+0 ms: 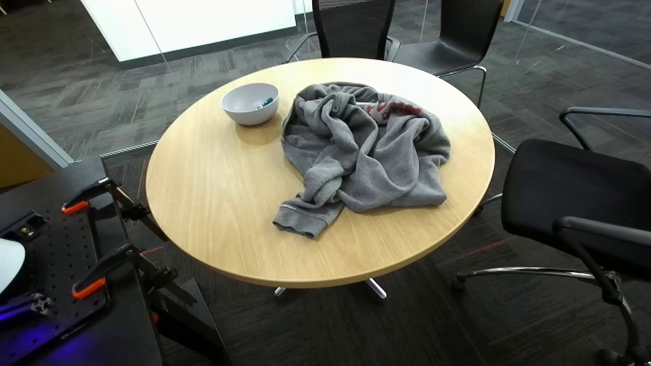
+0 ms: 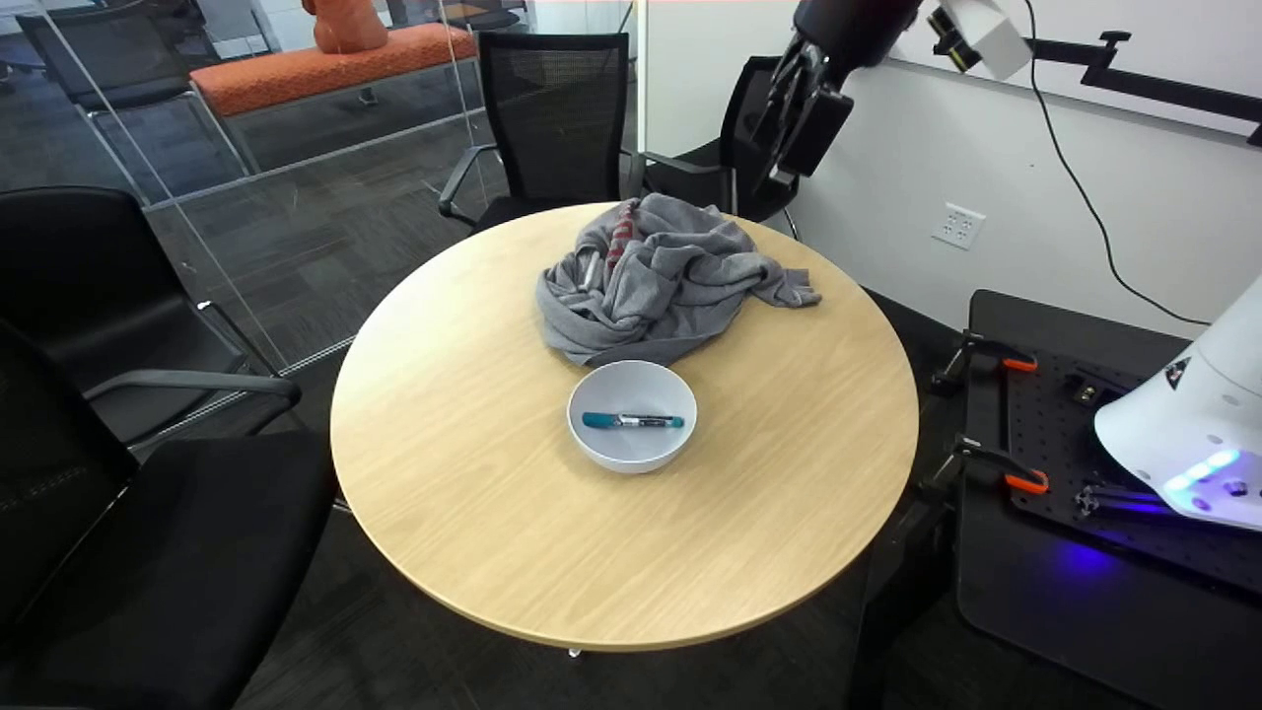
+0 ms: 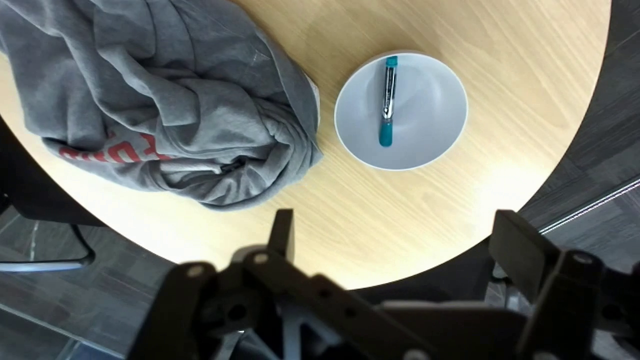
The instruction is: Remove the marker out of the bowl and put it on the table
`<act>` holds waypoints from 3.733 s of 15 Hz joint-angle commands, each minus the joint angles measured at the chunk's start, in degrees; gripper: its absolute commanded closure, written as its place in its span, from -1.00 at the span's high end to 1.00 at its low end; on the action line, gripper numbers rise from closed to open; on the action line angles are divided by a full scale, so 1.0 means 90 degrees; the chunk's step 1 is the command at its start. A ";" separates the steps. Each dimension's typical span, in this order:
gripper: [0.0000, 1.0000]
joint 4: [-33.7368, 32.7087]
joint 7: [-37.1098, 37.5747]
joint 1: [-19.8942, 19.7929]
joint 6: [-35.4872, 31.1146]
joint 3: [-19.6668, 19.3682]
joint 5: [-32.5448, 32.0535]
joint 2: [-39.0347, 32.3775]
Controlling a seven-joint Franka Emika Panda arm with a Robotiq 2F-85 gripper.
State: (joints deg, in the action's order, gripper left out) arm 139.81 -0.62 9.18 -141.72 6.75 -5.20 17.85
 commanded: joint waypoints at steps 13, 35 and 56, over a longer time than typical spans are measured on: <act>1.00 -0.1132 -0.0118 0.0213 -0.0842 0.0320 -0.0478 -0.2856; 1.00 -0.1960 -0.0274 0.0243 -0.0904 0.0230 -0.0807 -0.4567; 1.00 -0.3635 -0.0139 0.0345 -0.0914 -0.0037 -0.0776 -0.6456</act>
State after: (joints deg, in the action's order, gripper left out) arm 109.80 -2.00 11.27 -150.11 7.46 -13.23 -38.16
